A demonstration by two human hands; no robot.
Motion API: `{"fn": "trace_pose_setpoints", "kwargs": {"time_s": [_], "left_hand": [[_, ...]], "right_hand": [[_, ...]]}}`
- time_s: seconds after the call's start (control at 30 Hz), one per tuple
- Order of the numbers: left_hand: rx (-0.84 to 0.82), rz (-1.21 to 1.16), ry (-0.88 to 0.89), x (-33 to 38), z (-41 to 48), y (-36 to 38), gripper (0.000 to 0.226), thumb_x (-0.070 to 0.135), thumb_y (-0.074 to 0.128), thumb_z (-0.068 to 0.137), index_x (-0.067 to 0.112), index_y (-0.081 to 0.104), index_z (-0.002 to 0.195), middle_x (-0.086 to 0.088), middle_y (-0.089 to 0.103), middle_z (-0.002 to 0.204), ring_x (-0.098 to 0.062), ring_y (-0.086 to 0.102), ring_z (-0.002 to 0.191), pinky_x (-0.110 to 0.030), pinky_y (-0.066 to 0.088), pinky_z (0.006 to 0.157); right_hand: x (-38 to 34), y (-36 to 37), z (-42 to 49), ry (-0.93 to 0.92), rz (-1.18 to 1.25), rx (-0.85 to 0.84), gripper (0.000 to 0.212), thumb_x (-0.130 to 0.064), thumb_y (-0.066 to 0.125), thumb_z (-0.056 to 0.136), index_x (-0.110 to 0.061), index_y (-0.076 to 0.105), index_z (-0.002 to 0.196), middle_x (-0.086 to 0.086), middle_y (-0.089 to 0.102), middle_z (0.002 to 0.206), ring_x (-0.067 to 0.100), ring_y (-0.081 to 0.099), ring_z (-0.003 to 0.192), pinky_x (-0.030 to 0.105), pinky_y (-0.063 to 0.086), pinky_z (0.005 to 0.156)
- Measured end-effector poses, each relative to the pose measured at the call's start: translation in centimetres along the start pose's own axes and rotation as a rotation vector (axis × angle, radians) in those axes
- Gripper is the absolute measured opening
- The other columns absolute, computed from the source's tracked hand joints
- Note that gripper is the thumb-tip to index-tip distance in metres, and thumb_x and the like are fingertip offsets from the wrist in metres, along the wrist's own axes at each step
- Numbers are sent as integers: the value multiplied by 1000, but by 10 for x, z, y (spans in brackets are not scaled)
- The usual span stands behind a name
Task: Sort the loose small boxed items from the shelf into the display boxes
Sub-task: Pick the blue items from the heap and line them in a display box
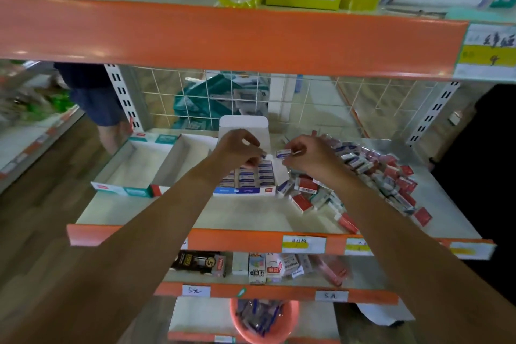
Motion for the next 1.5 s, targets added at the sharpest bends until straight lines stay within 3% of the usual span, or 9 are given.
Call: {"fn": "trace_pose_setpoints", "kwargs": {"time_s": [0.07,0.13,0.27,0.4,0.67,0.87,1.17,1.27,1.5], "left_hand": [[-7,106,1,-1,1,-6,23,13,75,80,8,61,98,-6,67,89,-13,66,67,-18,52,52],[-16,248,8,-3,3,-11,27,17,75,79,12,62,102,-2,65,96,-15,63,77,-20,51,61],[-43,269,12,-10,7,-12,34,12,76,77,14,58,106,-7,65,106,-24,65,92,-35,57,82],[-74,237,52,-9,8,-9,20,15,73,82,12,59,96,-7,68,94,-15,69,73,-20,57,62],[-37,462,186,-11,8,-13,24,26,73,82,12,70,100,-3,69,104,-13,58,78,-12,40,58],[-17,471,183,-13,11,-15,21,29,71,83,13,72,96,-1,70,98,-8,55,66,-13,37,54],[-46,536,183,-19,14,-14,20,22,64,88,13,73,103,-4,71,104,-12,60,80,-13,42,62],[-53,565,198,-18,13,-13,22,20,65,87,14,72,107,-4,70,108,-13,60,83,-16,45,72],[-35,579,220,-17,11,-12,23,17,67,85,13,71,107,-4,69,110,-11,57,85,-16,43,76]], "right_hand": [[-6,6,5,-30,-44,-11,25,-19,72,82,-17,67,107,-4,66,97,11,62,86,22,49,72],[-11,13,10,-66,-94,-19,21,-19,71,83,-16,67,104,-2,67,99,14,62,89,28,51,78],[-17,23,17,-125,-163,-14,12,-19,68,85,-17,65,97,-2,66,95,15,59,86,24,43,70],[-16,31,22,-132,-219,-4,7,-19,67,86,-16,65,92,-4,62,87,13,56,79,23,41,63],[-23,38,30,-263,-358,-8,8,-15,74,79,-15,71,86,2,69,93,18,61,83,32,51,71],[-33,46,30,-364,-536,-16,8,-22,72,82,-18,71,88,-4,68,91,15,52,93,32,48,74],[-33,51,34,-366,-556,-22,6,-19,70,82,-17,71,88,0,65,93,19,51,96,29,38,74],[-31,54,36,-361,-553,-15,7,-17,70,82,-16,72,88,2,64,94,21,52,97,30,41,76],[-25,58,38,-332,-532,-66,15,-21,67,86,-17,76,96,4,63,104,25,54,101,42,51,83]]}}
Point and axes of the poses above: each hand's wrist, its own z-axis towards the middle knuckle, its own y-axis out of the palm, x = y × z, the point moved 8 cm from there along z, towards the middle knuckle
